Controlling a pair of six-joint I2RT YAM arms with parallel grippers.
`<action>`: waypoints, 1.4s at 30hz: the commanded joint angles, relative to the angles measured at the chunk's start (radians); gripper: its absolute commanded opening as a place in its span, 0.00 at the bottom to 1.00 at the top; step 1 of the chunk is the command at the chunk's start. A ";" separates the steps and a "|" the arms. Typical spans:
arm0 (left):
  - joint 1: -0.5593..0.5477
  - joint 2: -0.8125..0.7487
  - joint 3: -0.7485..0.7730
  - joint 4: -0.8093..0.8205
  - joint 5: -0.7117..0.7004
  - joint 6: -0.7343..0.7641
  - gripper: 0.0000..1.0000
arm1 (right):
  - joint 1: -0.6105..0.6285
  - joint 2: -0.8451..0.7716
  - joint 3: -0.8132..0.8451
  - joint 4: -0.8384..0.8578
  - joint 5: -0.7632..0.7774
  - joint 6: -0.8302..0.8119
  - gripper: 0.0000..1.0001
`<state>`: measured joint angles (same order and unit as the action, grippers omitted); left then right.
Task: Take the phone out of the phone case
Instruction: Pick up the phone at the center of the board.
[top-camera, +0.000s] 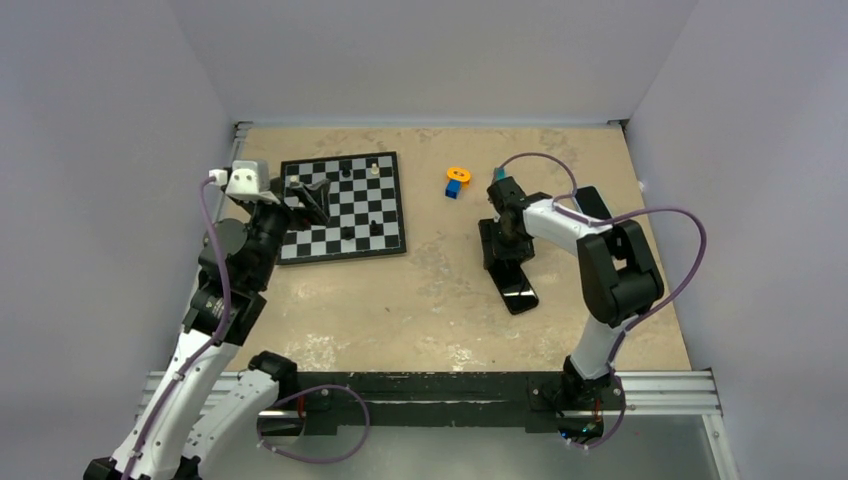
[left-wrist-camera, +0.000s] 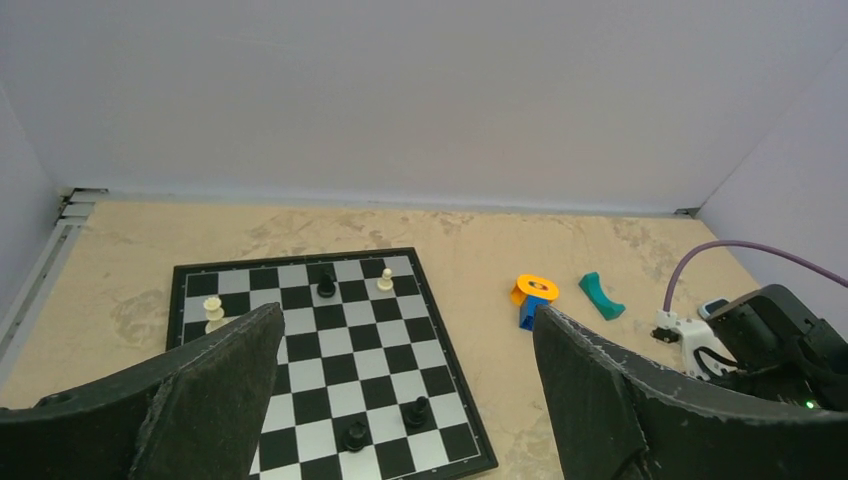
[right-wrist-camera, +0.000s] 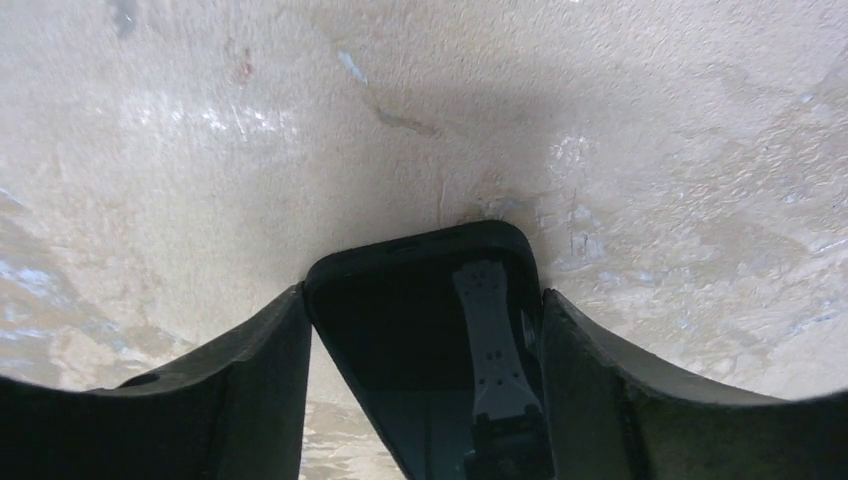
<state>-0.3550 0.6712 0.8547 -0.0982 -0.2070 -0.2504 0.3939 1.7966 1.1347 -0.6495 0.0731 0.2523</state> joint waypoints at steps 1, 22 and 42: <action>-0.036 0.009 0.051 0.014 0.059 0.003 0.97 | 0.005 -0.018 -0.056 0.047 -0.064 0.146 0.51; -0.192 0.152 0.124 -0.058 0.202 -0.002 0.90 | 0.058 -0.113 -0.109 0.084 0.024 0.376 0.98; -0.338 0.101 0.120 -0.064 0.178 0.061 0.90 | 0.181 -0.047 -0.101 0.194 -0.030 0.509 0.05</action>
<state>-0.6456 0.7921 0.9607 -0.1978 0.0277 -0.2558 0.5663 1.7660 1.1034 -0.6613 0.1574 0.6437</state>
